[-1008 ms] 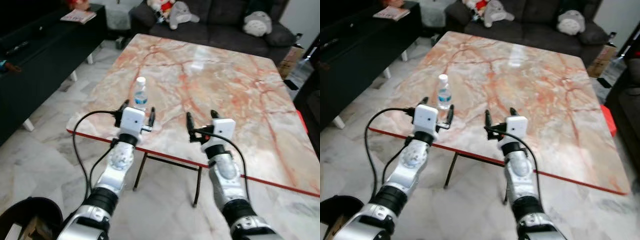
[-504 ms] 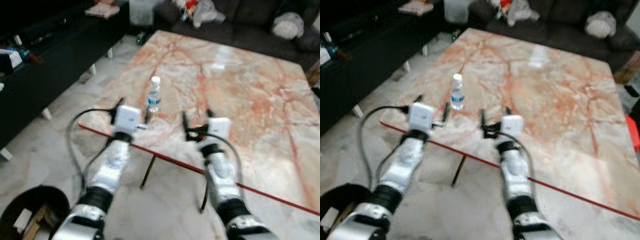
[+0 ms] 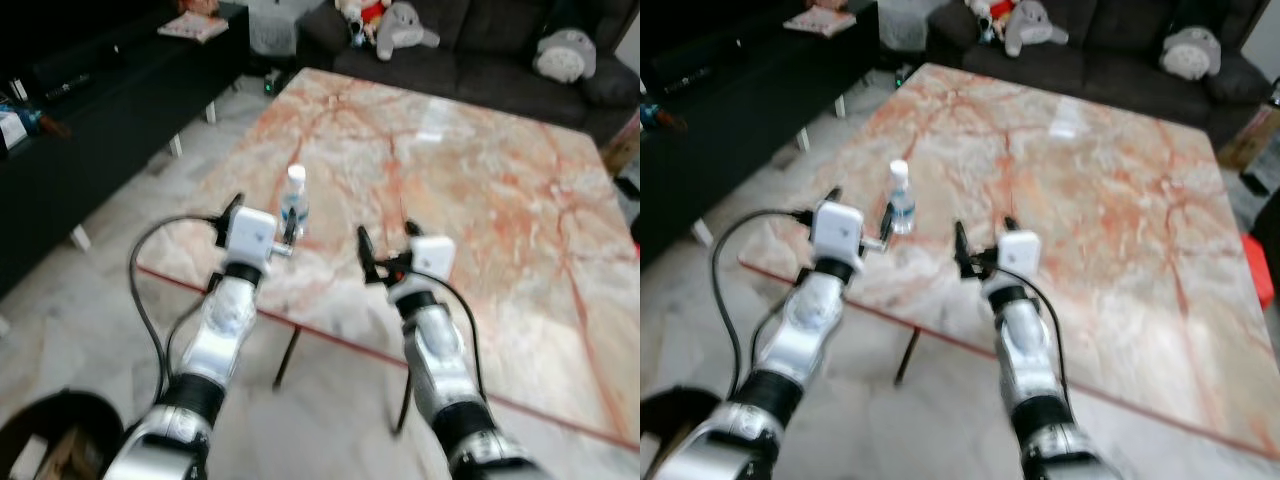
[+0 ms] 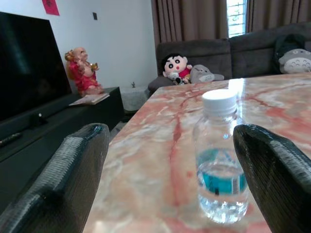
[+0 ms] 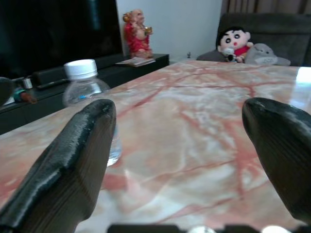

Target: Picking trash to rubbish bin

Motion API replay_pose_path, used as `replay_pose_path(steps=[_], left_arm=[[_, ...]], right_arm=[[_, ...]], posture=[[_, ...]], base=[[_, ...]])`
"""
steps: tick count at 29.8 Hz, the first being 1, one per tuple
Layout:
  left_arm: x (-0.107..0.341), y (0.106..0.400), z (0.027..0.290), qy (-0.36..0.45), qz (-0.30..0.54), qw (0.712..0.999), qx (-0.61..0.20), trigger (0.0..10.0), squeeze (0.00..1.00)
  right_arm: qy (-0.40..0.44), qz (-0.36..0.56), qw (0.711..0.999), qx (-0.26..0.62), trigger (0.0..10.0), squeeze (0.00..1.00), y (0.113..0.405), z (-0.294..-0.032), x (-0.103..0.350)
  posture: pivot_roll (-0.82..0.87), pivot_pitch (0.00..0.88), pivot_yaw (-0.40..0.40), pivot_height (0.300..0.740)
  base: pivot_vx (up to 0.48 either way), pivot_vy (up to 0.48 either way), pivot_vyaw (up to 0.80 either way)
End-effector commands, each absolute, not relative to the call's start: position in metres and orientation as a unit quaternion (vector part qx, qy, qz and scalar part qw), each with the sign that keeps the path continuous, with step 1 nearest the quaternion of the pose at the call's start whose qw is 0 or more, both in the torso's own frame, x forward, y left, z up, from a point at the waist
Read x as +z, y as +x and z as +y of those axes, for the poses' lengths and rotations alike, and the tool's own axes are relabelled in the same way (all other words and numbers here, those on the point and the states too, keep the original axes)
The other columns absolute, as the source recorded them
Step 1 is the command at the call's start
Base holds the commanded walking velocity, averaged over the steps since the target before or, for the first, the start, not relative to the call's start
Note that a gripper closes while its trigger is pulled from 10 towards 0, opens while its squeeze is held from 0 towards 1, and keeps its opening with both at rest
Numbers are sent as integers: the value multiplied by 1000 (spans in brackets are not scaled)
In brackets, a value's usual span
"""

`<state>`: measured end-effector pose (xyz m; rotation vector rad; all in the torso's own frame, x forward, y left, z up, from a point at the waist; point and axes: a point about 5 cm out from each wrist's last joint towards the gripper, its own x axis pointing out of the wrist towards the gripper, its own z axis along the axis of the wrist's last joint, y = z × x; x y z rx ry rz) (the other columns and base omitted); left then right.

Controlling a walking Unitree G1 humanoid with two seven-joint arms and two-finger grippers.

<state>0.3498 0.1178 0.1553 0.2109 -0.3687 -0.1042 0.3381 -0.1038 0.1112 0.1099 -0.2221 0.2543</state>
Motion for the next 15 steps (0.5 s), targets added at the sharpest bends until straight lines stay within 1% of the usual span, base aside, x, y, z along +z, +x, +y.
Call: replay_pose_path(steps=[1,15], left_arm=[[157,348,104,103,-190,974,-72,10000,0],[159,347,102,103,-198,972,-73,10000,0]], right_arm=[[49,-113,986,111,10000,0,340,-115,112],[51,-113,986,112,10000,0,339,-115,111]], posture=[[113,80,-108,740],[113,72,-110,740]], base=[[334,0,0],[332,0,0]])
